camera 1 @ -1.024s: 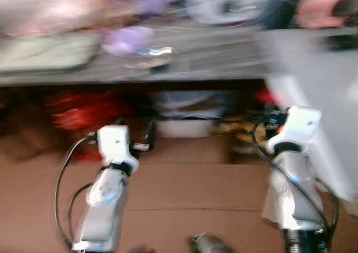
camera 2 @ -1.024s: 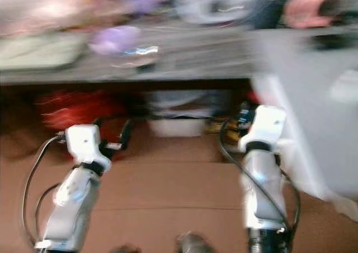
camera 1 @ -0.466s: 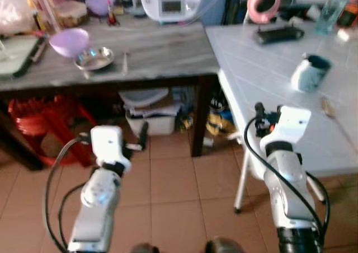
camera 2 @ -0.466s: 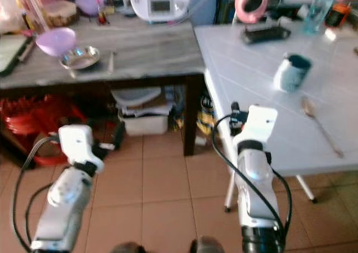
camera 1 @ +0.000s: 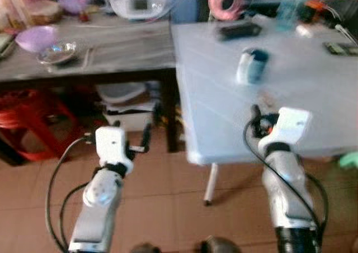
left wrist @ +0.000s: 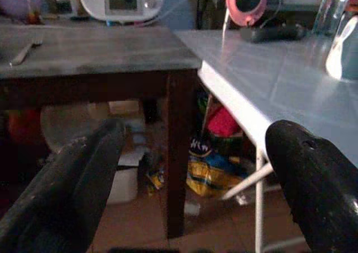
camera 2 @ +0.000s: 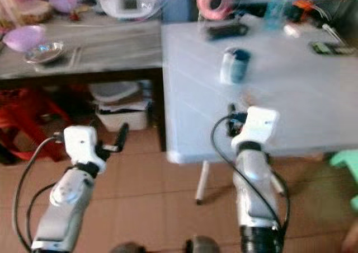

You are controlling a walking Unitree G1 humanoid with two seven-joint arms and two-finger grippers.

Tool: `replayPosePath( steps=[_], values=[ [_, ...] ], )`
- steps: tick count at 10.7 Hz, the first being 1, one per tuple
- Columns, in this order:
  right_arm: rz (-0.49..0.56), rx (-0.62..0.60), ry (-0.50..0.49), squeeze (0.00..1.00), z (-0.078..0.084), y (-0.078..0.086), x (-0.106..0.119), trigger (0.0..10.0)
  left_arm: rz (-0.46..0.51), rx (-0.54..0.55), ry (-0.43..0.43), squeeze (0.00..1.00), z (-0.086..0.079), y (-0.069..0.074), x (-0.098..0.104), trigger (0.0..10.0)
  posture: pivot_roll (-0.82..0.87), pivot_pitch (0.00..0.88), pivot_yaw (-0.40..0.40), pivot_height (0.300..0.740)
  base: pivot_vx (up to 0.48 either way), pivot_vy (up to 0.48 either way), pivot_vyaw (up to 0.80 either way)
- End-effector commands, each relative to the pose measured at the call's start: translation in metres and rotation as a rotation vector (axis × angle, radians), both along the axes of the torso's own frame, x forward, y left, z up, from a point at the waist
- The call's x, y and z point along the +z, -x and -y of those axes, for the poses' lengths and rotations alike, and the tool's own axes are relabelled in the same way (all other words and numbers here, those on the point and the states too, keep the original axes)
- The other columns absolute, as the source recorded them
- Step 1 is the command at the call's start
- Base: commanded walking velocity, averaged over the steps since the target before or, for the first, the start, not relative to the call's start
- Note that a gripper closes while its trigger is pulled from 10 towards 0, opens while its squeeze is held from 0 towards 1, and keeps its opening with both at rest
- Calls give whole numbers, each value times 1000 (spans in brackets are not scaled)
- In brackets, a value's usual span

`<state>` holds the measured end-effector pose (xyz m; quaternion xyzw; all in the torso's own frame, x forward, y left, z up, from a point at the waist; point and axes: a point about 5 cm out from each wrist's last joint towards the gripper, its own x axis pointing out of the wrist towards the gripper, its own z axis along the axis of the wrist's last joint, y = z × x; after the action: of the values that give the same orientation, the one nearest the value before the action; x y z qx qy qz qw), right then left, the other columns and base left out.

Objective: Setting the table

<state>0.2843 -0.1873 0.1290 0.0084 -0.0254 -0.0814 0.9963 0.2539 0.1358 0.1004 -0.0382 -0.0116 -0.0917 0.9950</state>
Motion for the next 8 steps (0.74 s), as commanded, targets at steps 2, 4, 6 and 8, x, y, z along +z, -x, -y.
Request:
replayPosePath(
  steps=[2, 4, 6, 8],
  values=[
    [1, 6, 10, 0, -2, -4, 3, 10000, -21, 12, -32, 0, -2, -1, -2, 10000, 2, 68, 82, 740, 390, -163, 0],
    [-9, 13, 40, 0, -8, -6, 3, 10000, -38, 13, -41, 0, -3, 0, -5, 10000, 5, 72, 82, 740, 480, 0, 0],
    [-18, 41, 72, 0, -12, -9, 1, 10000, -43, 37, -44, 0, -6, 0, -5, 10000, 10, 76, 82, 740, 0, 0, 0],
    [-36, 72, 66, 0, -18, -10, -1, 10000, -43, 47, -53, 0, -7, 0, -4, 10000, 11, 79, 82, 740, 0, 0, 0]
  ],
)
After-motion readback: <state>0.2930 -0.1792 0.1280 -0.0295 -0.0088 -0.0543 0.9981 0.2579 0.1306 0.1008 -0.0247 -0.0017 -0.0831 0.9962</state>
